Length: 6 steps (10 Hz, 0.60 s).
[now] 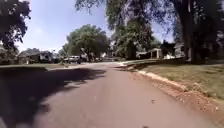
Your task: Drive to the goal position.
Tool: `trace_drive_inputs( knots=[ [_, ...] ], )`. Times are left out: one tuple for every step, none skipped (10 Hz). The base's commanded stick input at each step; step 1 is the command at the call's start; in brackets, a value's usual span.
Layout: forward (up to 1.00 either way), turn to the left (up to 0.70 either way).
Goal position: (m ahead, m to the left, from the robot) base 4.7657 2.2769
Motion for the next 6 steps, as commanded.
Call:
trace_drive_inputs(
  knots=[
    [0.50,0.00],
    [0.50,0.00],
    [0.50,0.00],
    [0.50,0.00],
    [0.50,0.00],
    [0.50,0.00]
  ],
)
